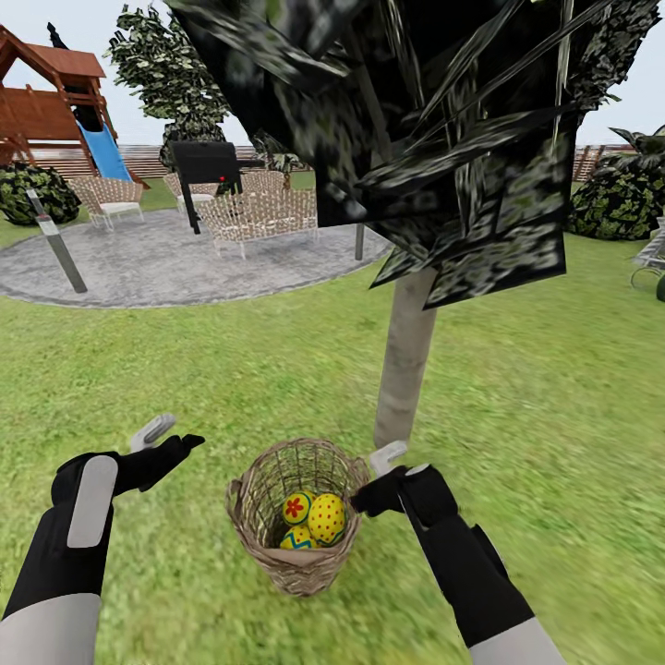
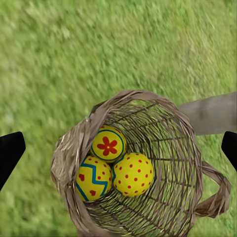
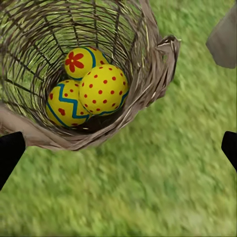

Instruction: Take the three Easter eggs out of the wicker basket on the lawn in the garden, then place them on the lawn next to a single tree (choose any tree) so that all three eggs are next to the same tree and none are left in the basket.

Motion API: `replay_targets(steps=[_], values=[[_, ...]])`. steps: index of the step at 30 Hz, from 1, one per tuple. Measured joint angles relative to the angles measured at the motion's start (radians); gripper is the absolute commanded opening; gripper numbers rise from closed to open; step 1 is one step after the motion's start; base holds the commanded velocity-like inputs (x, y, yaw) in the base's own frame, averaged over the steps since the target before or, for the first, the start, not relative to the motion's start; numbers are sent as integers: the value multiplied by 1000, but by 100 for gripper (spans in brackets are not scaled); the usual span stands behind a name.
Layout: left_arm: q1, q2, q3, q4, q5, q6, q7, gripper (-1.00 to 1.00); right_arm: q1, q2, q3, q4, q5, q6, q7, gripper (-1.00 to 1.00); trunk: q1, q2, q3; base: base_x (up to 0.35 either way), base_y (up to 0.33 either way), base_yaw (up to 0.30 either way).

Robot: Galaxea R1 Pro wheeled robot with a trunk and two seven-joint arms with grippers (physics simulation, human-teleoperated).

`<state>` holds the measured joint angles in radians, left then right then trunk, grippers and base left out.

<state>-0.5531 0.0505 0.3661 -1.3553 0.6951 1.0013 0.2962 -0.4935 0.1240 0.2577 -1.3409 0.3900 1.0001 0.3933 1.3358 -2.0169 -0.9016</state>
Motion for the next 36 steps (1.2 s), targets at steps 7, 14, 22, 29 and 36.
replay_targets(steps=[7,14,22,29,36], values=[[0,0,0,-1,0,1,0,100,7,10,31,-3,-2,0,2,100,0,0,0,0,0,8],[0,-1,-1,-3,0,2,0,100,9,21,34,-1,-5,2,-2,100,0,0,-6,0,0,148],[0,-1,-1,-7,0,3,0,100,8,35,41,14,-6,3,-5,100,0,0,-15,0,0,152],[0,-1,-2,-10,2,5,0,100,-2,47,54,36,-8,4,-6,100,0,0,-16,0,0,11],[0,-1,-2,-10,2,5,0,100,-270,50,66,342,-153,4,-10,100,0,0,-16,0,0,0]])
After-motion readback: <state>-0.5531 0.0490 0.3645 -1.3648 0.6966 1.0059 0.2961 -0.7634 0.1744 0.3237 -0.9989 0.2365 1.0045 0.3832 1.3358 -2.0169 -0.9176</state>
